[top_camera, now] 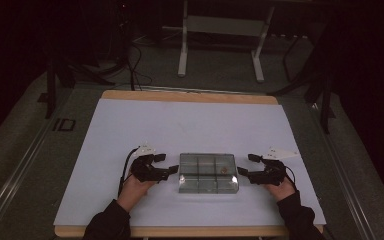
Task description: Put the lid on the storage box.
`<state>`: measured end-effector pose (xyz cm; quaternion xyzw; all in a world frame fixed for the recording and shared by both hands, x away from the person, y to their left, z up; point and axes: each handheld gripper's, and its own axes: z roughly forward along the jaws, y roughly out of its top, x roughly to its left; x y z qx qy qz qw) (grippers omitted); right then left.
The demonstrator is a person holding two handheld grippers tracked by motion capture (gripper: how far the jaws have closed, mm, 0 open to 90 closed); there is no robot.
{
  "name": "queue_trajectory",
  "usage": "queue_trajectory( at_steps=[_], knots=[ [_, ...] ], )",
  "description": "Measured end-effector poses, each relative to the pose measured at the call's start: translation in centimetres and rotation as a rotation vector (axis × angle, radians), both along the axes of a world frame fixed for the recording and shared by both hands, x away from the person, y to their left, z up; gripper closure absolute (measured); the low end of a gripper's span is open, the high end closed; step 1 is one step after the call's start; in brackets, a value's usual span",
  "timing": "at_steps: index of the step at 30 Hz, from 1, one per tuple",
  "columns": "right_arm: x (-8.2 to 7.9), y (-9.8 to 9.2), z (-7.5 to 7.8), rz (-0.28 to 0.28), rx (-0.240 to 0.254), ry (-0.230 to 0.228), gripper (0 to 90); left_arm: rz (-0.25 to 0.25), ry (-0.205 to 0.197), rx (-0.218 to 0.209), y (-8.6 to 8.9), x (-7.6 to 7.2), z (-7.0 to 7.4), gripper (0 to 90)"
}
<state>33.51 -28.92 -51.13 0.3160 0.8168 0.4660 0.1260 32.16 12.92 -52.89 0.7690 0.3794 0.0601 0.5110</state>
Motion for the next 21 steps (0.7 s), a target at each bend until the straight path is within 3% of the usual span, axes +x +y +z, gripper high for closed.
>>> queue_trajectory(
  at_steps=[3,5,8,13,21],
  knots=[
    [-0.3,0.0,0.3,0.014,0.024,-0.019,14.7,0.006,-0.011,0.007,-0.1,-0.1,0.0,12.1],
    [-0.3,0.0,0.6,0.002,0.045,-0.026,14.6,-0.003,-0.009,-0.006,0.0,-0.1,0.1,2.0],
    [-0.4,0.0,1.0,0.008,0.046,-0.042,13.8,0.026,-0.05,0.01,0.0,-0.3,0.3,1.5],
    [-0.4,0.0,1.0,0.005,0.035,-0.055,12.7,0.032,-0.08,0.018,-0.1,-0.5,0.6,1.6],
    [-0.2,-0.7,0.7,-0.038,0.034,-0.055,11.4,0.065,-0.105,0.018,0.3,-0.9,0.9,1.6]
  ],
)
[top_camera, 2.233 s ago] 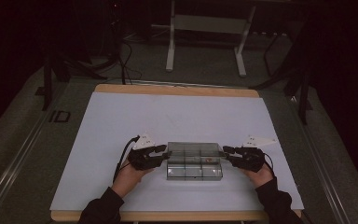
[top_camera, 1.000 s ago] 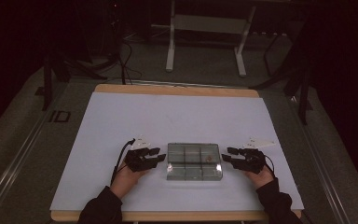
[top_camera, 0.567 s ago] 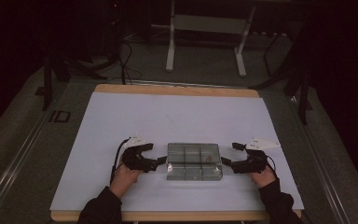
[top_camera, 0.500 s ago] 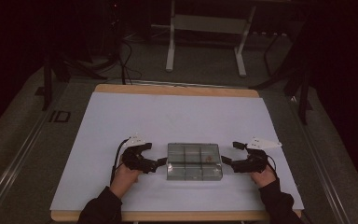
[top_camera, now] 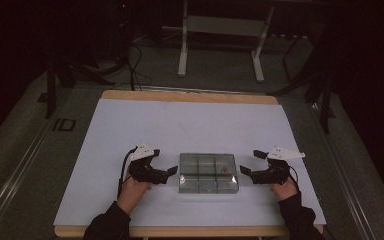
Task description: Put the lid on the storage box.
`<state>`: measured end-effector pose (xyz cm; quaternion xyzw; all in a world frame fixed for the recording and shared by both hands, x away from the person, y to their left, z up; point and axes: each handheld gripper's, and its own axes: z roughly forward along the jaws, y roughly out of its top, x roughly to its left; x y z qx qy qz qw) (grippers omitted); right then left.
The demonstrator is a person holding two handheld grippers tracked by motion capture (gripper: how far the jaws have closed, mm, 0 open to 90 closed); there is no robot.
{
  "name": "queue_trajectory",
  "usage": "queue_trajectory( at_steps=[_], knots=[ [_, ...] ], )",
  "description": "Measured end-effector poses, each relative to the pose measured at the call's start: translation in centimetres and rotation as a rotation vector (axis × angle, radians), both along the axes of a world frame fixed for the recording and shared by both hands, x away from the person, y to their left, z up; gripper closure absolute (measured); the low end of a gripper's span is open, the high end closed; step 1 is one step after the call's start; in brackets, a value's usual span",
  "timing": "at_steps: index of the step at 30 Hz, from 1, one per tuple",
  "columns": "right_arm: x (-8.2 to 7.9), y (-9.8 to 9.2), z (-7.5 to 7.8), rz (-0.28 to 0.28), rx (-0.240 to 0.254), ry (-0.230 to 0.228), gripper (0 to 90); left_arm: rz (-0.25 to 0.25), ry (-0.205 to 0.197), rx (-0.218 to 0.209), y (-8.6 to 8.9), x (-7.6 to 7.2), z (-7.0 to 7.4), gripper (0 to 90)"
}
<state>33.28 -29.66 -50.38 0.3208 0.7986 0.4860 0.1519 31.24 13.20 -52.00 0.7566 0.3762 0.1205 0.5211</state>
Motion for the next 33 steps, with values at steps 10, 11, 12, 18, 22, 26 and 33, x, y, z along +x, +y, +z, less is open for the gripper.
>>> queue_trajectory(
  at_steps=[10,11,12,18,22,26,33],
  knots=[
    [-0.3,-1.0,-0.6,-0.059,-0.046,-0.035,11.4,0.041,0.002,0.018,0.8,-0.4,-0.6,1.6],
    [-0.4,-1.2,-0.7,-0.065,-0.047,-0.033,11.4,0.045,0.005,0.019,0.9,-0.4,-0.7,1.6],
    [-0.5,-1.3,-0.7,-0.071,-0.046,-0.033,11.4,0.044,0.005,0.026,1.0,-0.5,-0.7,1.6],
    [-0.8,-2.3,-1.0,-0.096,-0.05,-0.032,11.5,0.069,-0.006,0.046,1.8,-1.1,-0.8,1.6],
    [-1.0,-2.9,-1.1,-0.114,-0.046,-0.031,11.5,0.078,-0.006,0.035,2.7,-1.5,-0.9,1.6],
    [-1.3,-3.6,-1.2,-0.132,-0.039,-0.025,11.5,0.097,-0.013,0.036,3.4,-1.9,-1.0,1.6],
    [-1.8,-4.9,-1.5,-0.172,-0.054,-0.028,11.6,0.128,-0.017,0.048,4.6,-2.7,-1.2,1.6]
  ],
)
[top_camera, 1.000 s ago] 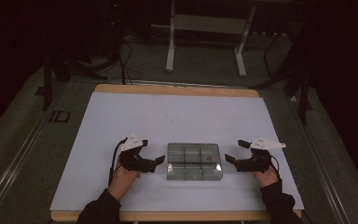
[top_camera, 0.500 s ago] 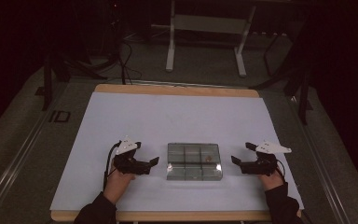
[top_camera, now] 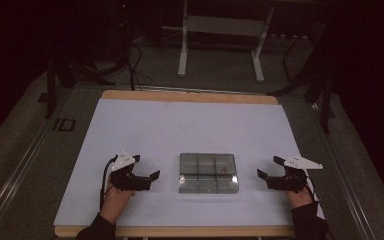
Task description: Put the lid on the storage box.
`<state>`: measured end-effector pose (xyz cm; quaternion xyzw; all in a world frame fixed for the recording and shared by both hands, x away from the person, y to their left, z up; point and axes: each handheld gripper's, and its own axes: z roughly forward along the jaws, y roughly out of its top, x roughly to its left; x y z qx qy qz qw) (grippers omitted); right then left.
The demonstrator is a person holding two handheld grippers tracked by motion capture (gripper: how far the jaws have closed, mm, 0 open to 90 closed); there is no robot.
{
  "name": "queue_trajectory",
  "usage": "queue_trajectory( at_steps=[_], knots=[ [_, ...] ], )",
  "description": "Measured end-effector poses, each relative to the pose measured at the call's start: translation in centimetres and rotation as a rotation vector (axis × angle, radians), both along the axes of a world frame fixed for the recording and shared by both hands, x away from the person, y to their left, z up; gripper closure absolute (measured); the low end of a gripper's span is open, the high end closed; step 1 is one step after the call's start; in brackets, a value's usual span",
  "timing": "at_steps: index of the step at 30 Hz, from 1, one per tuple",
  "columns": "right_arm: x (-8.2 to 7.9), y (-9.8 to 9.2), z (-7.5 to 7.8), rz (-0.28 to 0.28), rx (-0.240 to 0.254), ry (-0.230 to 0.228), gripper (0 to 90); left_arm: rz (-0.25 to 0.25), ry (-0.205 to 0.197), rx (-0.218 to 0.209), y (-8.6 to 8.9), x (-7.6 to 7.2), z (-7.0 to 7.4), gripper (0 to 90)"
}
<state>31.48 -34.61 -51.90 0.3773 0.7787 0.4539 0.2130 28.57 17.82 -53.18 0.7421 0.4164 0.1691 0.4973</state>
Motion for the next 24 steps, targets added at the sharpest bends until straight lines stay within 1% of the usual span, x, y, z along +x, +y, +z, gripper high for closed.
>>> queue_trajectory(
  at_steps=[1,2,5,8,9,12,13,15,17,19,21,23,24],
  knots=[
    [-0.1,-0.2,0.0,-0.009,0.004,-0.004,11.6,0.008,-0.002,0.005,0.2,-0.1,0.0,1.6],
    [-0.2,-0.4,0.1,-0.015,0.003,-0.008,11.6,0.015,0.004,-0.001,0.4,-0.2,-0.1,1.6],
    [-0.5,-1.1,0.0,-0.031,0.003,-0.005,11.6,0.031,0.004,0.003,0.9,-0.6,-0.2,1.6],
    [-0.6,-1.7,-0.2,-0.043,0.006,0.004,11.7,0.028,0.009,0.0,1.3,-0.9,-0.2,1.6],
    [-0.7,-1.9,-0.2,-0.045,0.008,0.002,11.7,0.037,0.003,0.003,1.4,-1.0,-0.2,1.6],
    [-1.0,-2.3,-0.2,-0.058,0.01,0.003,11.7,0.043,0.007,0.007,1.6,-1.1,-0.3,1.6],
    [-1.1,-2.5,-0.3,-0.064,-0.002,-0.002,11.7,0.048,0.008,0.007,1.7,-1.2,-0.3,1.6],
    [-1.3,-2.8,-0.5,-0.077,-0.01,0.005,11.7,0.054,0.009,0.003,1.9,-1.3,-0.4,1.6],
    [-1.5,-3.1,-0.6,-0.085,-0.015,0.006,11.7,0.064,0.009,0.008,2.1,-1.4,-0.4,1.6],
    [-1.8,-3.5,-0.8,-0.101,-0.017,0.004,11.7,0.075,0.009,0.002,2.3,-1.6,-0.4,1.6],
    [-2.1,-3.9,-0.8,-0.117,-0.016,0.003,11.7,0.09,-0.001,0.007,2.6,-1.9,-0.4,1.6],
    [-2.3,-4.1,-0.9,-0.128,-0.023,-0.005,11.7,0.099,0.001,0.009,2.9,-2.1,-0.4,1.6],
    [-2.4,-4.3,-1.0,-0.131,-0.025,-0.001,11.7,0.105,-0.001,0.012,3.0,-2.2,-0.5,1.6]
  ],
)
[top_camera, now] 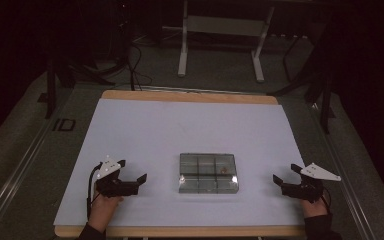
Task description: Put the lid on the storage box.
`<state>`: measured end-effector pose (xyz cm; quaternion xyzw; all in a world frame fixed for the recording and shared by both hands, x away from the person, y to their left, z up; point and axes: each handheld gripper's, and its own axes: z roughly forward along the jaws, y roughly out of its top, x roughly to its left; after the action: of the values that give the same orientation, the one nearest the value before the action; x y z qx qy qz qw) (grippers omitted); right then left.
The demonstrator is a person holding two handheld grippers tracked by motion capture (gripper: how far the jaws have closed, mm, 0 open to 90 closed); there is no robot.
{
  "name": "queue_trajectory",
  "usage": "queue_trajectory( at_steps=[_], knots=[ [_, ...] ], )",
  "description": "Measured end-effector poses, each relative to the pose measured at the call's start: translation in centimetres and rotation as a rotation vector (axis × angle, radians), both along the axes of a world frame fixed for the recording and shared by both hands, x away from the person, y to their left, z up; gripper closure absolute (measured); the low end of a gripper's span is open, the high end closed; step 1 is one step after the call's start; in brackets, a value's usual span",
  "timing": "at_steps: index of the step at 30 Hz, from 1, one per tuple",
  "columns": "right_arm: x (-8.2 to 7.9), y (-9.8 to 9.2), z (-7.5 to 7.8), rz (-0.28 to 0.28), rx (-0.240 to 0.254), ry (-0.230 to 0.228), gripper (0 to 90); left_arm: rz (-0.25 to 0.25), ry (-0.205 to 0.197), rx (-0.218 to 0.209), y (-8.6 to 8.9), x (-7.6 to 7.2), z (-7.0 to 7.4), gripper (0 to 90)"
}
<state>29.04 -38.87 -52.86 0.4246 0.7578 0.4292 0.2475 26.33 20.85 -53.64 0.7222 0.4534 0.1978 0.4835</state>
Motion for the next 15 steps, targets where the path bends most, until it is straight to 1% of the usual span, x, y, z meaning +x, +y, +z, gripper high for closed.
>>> queue_trajectory(
  at_steps=[4,5,7,8,10,13,15],
  knots=[
    [-0.27,-0.26,-0.29,-0.007,-0.005,0.007,11.7,0.023,0.004,0.005,0.42,-0.35,-0.19,1.6],
    [-0.45,-0.47,-0.48,-0.013,0.001,0.014,11.7,0.03,0.003,0.007,0.52,-0.42,-0.22,1.6],
    [-0.6,-0.6,-0.56,-0.025,0.003,0.007,11.7,0.047,0.004,0.003,0.68,-0.52,-0.36,1.6],
    [-0.67,-0.67,-0.53,-0.034,0.006,-0.001,11.7,0.052,0.005,0.002,0.75,-0.57,-0.42,1.6],
    [-0.68,-0.77,-0.53,-0.054,0.017,-0.003,11.7,0.054,0.01,0.001,0.8,-0.66,-0.57,1.6],
    [-0.7,-0.96,-0.52,-0.09,0.029,-0.014,11.7,0.065,-0.004,0.007,0.69,-0.81,-0.59,1.6],
    [-0.69,-1.06,-0.52,-0.115,0.026,-0.02,11.7,0.074,-0.008,0.015,0.61,-0.85,-0.61,1.6]
  ],
)
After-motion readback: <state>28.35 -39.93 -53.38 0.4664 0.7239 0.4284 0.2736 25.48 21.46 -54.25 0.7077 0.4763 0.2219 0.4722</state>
